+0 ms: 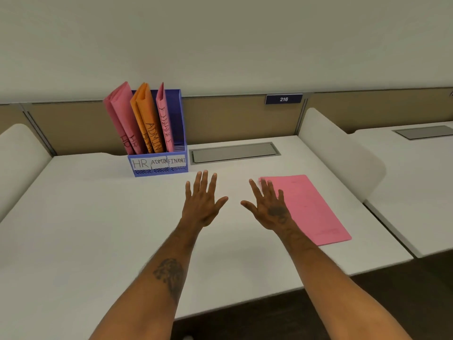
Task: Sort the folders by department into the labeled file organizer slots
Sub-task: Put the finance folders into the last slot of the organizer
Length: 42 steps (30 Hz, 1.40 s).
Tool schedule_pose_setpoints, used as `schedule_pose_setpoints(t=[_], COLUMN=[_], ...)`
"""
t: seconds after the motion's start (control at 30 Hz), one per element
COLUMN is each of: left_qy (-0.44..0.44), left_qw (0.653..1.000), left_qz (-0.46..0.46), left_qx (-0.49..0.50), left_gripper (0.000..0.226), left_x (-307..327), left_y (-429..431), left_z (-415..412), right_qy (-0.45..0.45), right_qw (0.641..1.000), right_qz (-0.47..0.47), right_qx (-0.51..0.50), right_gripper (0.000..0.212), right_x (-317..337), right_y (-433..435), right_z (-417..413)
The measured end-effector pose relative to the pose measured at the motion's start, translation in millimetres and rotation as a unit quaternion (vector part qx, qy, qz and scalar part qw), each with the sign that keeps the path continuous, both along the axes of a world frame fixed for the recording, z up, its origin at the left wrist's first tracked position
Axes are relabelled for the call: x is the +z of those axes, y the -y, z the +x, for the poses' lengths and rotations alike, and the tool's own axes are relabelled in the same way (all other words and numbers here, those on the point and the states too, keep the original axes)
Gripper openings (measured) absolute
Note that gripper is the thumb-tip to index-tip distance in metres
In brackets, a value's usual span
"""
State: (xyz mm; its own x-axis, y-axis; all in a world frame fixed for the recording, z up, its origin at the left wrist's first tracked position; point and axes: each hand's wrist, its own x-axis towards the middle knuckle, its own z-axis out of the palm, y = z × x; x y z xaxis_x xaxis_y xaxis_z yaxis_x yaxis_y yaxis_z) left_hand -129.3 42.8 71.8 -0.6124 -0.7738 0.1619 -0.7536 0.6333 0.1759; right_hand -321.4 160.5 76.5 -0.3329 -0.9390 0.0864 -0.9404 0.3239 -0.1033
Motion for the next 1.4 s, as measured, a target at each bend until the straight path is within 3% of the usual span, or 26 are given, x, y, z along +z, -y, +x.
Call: schedule_pose_setpoints(t=[0.37,0.7,0.97,1.4], left_qy=[0.004,0.017,0.029,-0.044], left_qw=[0.999,0.997,0.995,0.959], left_qz=[0.024,0.053,0.082,0.274], left_qx=[-0.034,-0.058,-0.058,0.054], left_gripper=[0.081,0.080,0.082,0.081], left_x=[-17,-37,-55,-93], left_y=[-25,-3,8,-30], left_z=[-85,-154,-190,-238], right_qy=[0.039,0.014,0.045,0.128], right_qw=[0.998,0.994,0.990,0.972], right_qz=[0.013,0.036,0.055,0.139], right_qx=[-0.056,-0.102,-0.120,-0.141], right_gripper=[0.084,0.092,0.090,0.079], right_x=[-18,-36,-50,-99], right_y=[-54,-39,-23,-33], right_z=[-93,-172,-215,-280])
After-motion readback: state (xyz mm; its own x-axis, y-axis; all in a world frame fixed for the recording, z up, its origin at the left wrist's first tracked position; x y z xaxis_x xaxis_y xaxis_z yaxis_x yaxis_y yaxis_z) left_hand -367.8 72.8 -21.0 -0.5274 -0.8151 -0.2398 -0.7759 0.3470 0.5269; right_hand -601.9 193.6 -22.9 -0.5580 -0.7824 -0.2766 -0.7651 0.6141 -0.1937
